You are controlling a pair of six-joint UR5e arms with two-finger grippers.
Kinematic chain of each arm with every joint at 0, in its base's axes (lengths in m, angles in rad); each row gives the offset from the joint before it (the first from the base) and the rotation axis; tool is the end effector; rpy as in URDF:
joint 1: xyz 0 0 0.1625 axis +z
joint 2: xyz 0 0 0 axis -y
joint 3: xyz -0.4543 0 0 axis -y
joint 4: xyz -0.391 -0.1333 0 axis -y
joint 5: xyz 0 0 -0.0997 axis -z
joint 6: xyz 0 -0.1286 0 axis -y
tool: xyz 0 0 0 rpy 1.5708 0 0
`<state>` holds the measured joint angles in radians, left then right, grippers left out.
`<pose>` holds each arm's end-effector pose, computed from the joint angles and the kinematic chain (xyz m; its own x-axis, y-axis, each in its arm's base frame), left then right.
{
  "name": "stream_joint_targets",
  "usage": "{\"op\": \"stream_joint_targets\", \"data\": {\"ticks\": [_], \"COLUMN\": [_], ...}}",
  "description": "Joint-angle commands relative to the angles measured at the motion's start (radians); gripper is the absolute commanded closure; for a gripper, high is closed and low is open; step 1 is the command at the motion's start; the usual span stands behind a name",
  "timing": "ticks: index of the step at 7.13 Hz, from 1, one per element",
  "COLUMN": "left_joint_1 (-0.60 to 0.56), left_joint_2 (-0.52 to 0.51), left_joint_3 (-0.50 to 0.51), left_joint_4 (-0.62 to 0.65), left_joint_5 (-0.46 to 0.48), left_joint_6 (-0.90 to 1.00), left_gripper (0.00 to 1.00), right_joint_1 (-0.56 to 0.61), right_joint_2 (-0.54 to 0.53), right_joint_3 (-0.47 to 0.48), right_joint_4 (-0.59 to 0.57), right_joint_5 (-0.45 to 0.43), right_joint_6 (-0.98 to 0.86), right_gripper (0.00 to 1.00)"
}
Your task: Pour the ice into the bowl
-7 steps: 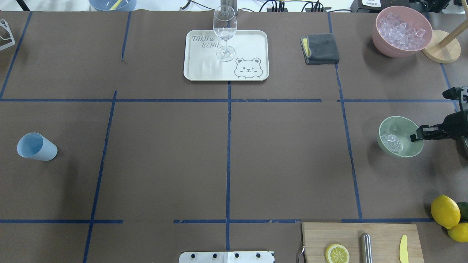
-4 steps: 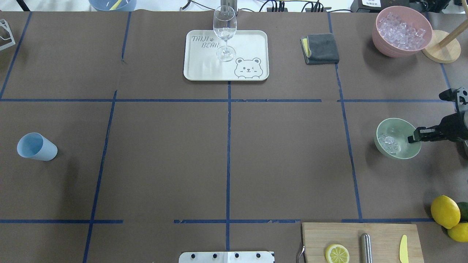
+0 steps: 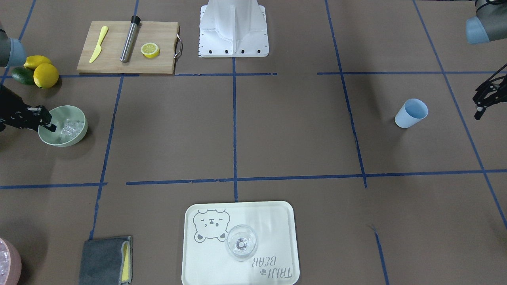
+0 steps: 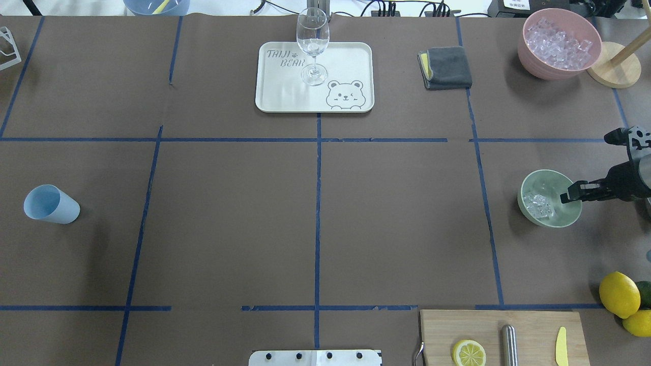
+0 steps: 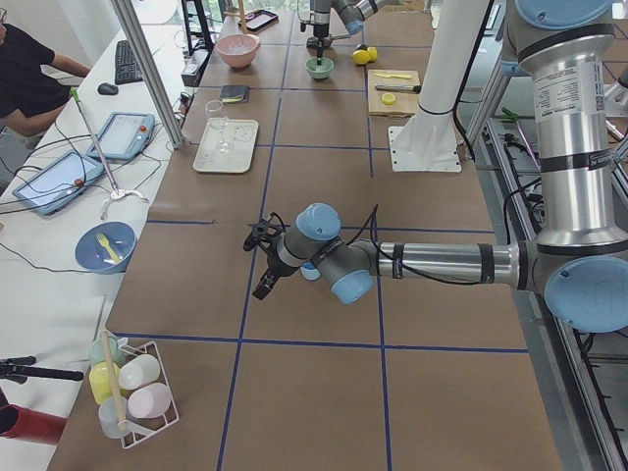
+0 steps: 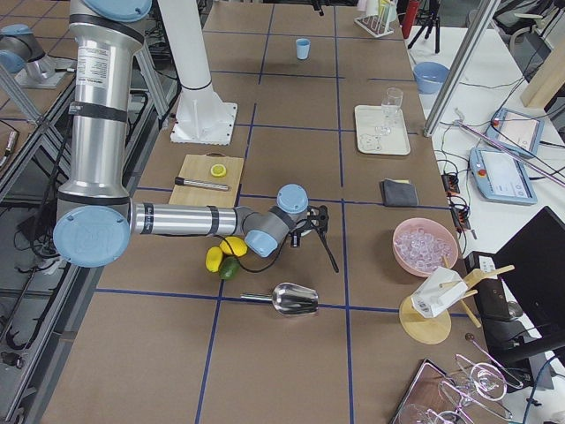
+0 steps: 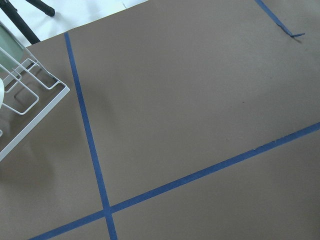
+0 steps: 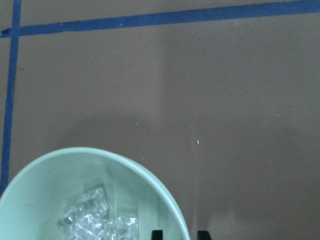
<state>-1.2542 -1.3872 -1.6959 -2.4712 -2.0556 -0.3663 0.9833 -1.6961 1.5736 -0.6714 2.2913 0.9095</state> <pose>0.0731 -0.4587 0.6334 0.7582 0.3389 -0.5570 0.0688 0.8079 0.5853 -0.2203 -0.4182 0.6600 0.5386 -0.0238 0.8422 -0.0486 0.9971 0.0593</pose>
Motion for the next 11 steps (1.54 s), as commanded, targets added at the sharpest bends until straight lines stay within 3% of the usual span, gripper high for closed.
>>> {"op": "stream_joint_targets", "data": {"ticks": [1, 2, 4, 6, 8, 10, 11], "left_joint_1": [-0.002, -0.002, -0.017, -0.098, -0.253, -0.284, -0.284], "left_joint_2": [0.001, 0.004, 0.007, -0.042, -0.175, -0.179, -0.174], "left_joint_3": [-0.002, 0.004, 0.018, 0.018, 0.044, 0.076, 0.077], "left_joint_4": [0.0, 0.003, 0.03, 0.235, 0.593, 0.685, 0.692], "left_joint_5": [0.0, -0.008, -0.081, -0.149, -0.246, -0.404, -0.406], "left_joint_6": [0.001, 0.004, 0.012, 0.15, 0.362, 0.392, 0.389], "left_gripper": [0.0, 0.0, 0.0, 0.0, 0.0, 0.0, 0.0], "right_joint_1": [0.046, 0.145, 0.216, 0.346, 0.469, 0.537, 0.549], "right_joint_2": [-0.011, -0.011, -0.04, -0.043, -0.024, 0.042, 0.067], "right_joint_3": [0.052, 0.049, 0.042, 0.04, 0.046, 0.054, 0.057], "right_joint_4": [-0.008, -0.013, -0.023, -0.222, -0.489, -0.726, -0.802], "right_joint_5": [0.067, 0.156, 0.169, 0.169, 0.156, 0.154, 0.154], "right_joint_6": [-0.006, -0.027, -0.103, -0.414, -0.75, -0.971, -1.032], "right_gripper": [0.0, 0.0, 0.0, 0.0, 0.0, 0.0, 0.0]}}
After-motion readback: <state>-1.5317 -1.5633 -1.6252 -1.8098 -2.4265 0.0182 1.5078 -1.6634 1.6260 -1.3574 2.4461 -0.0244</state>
